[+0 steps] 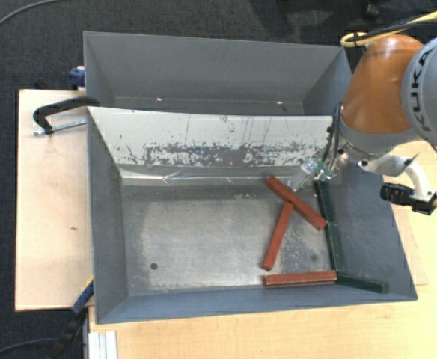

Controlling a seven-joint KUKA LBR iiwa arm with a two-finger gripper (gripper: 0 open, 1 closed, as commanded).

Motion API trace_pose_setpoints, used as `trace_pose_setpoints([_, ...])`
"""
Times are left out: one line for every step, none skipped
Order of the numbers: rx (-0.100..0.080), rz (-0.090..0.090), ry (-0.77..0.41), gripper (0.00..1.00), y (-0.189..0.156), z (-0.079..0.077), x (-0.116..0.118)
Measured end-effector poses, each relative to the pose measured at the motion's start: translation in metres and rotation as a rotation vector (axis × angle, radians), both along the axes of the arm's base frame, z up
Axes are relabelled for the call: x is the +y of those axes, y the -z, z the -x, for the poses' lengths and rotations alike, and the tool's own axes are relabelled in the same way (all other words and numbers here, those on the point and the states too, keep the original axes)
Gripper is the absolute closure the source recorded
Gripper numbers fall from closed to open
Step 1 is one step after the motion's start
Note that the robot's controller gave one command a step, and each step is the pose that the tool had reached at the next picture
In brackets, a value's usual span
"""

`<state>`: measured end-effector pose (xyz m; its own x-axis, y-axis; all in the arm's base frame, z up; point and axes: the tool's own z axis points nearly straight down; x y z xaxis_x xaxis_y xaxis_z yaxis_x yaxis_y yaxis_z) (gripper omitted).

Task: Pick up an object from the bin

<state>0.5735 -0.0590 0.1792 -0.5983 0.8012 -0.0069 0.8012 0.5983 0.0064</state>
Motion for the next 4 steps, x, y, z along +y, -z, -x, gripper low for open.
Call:
trace_pose_setpoints([0.004, -0.001, -0.002, 0.00, 0.002, 0.001, 0.001])
trace_pose_setpoints([0.009, -0.004, 0.299, 0.00, 0.110, -0.005, 0.018])
trace_pose_setpoints([-0.001, -0.001, 0.299, 1.00, 0.105, -0.008, 0.016])
trace_pose_setpoints([-0.004, -0.005, 0.255, 1.00, -0.027, -0.026, 0.039])
